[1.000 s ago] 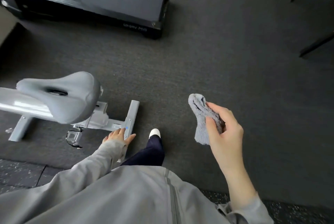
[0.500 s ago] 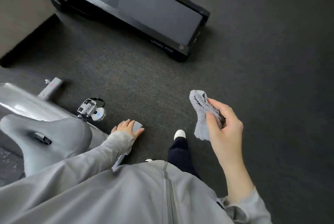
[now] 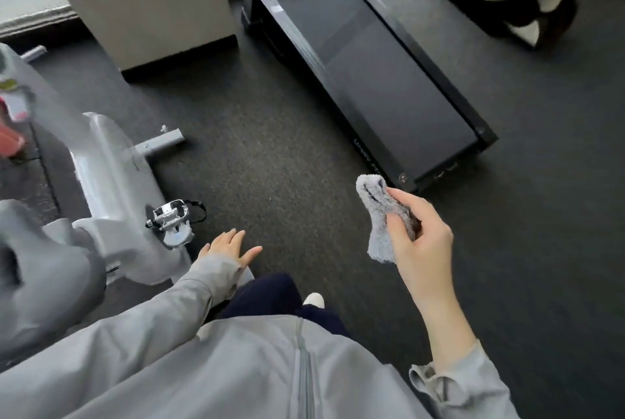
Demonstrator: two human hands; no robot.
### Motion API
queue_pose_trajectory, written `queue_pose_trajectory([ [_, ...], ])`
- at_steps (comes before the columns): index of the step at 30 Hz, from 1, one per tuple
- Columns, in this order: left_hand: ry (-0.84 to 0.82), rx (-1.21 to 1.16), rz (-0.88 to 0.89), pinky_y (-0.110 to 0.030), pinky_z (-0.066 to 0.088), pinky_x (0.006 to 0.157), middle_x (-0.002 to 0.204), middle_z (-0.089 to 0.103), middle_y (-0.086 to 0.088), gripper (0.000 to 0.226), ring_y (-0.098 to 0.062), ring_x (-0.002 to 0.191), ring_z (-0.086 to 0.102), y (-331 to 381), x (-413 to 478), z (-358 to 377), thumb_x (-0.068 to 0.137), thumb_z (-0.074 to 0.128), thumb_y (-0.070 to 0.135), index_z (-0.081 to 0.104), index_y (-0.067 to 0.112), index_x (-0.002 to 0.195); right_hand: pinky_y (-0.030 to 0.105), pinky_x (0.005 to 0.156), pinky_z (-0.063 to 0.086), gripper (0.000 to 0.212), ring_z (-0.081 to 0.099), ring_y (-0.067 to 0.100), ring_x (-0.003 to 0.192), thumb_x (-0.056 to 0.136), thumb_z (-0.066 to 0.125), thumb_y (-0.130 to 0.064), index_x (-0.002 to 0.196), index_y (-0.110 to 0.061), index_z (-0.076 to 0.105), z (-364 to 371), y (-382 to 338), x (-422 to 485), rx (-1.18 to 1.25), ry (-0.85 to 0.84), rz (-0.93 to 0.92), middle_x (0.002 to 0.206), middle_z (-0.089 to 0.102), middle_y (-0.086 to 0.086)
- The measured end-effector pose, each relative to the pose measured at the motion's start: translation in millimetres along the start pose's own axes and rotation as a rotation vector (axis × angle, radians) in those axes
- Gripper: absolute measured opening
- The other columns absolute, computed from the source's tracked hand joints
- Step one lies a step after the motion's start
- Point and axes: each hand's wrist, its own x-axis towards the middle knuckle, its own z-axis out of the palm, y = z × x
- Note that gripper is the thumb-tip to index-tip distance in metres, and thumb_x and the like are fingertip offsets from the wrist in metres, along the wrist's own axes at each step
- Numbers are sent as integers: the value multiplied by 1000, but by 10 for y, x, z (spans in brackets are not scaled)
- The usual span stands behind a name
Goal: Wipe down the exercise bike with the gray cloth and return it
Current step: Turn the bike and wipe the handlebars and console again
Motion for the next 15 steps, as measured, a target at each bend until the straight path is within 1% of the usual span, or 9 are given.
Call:
queue_pose_trajectory([
  [2, 44, -47, -39, -38, 12, 120, 158, 16, -1, 66, -16, 145, 13, 64, 92, -101, 94, 35, 54, 21, 18, 147, 14, 88, 47, 39, 59, 0, 101, 87, 57, 2, 108, -30, 63, -1, -1, 305, 14, -44, -31, 106, 65, -8],
  [4, 49, -63, -76, -39, 13, 120, 158, 16, -2, 64, -18, 145, 13, 63, 191, -203, 95, 35, 51, 20, 18, 148, 15, 87, 48, 38, 60, 3, 103, 88, 57, 0, 109, -31, 62, 48, -16, 580, 21, -107, -47, 107, 64, -9],
  [6, 1, -9, -75, -43, 15, 119, 158, 11, -5, 59, -23, 146, 10, 19, 329, -288, 97, 36, 43, 19, 20, 148, 17, 88, 48, 38, 59, 4, 103, 88, 57, 1, 110, -31, 62, 147, -40, 853, 13, -162, -76, 108, 64, -6],
  [8, -34, 35, -67, -46, 16, 119, 159, 9, -5, 54, -27, 145, 8, -11, 512, -360, 97, 36, 38, 23, 22, 147, 18, 89, 48, 38, 60, 4, 103, 88, 57, 2, 110, -29, 63, 278, -92, 1117, 11, -199, -95, 109, 65, -3],
  [9, -32, 19, -83, -45, 16, 119, 158, 10, -5, 54, -27, 145, 8, -20, 618, -401, 97, 35, 40, 24, 22, 147, 20, 90, 49, 38, 60, 5, 103, 88, 57, 2, 111, -28, 63, 357, -124, 1250, 13, -210, -101, 110, 65, -2],
  [12, 11, -155, -211, -40, 14, 120, 158, 16, -2, 64, -20, 145, 14, -28, 905, -556, 94, 34, 54, 22, 21, 147, 28, 92, 50, 36, 60, 9, 104, 88, 57, 2, 112, -24, 64, 608, -231, 1630, 13, -242, -118, 110, 66, -1],
  [15, 48, -206, -245, -38, 15, 119, 157, 19, 1, 67, -16, 144, 16, -89, 1199, -764, 92, 33, 59, 23, 21, 146, 31, 92, 51, 36, 61, 10, 104, 88, 57, 2, 112, -24, 65, 896, -395, 2027, 27, -284, -135, 109, 66, -2],
])
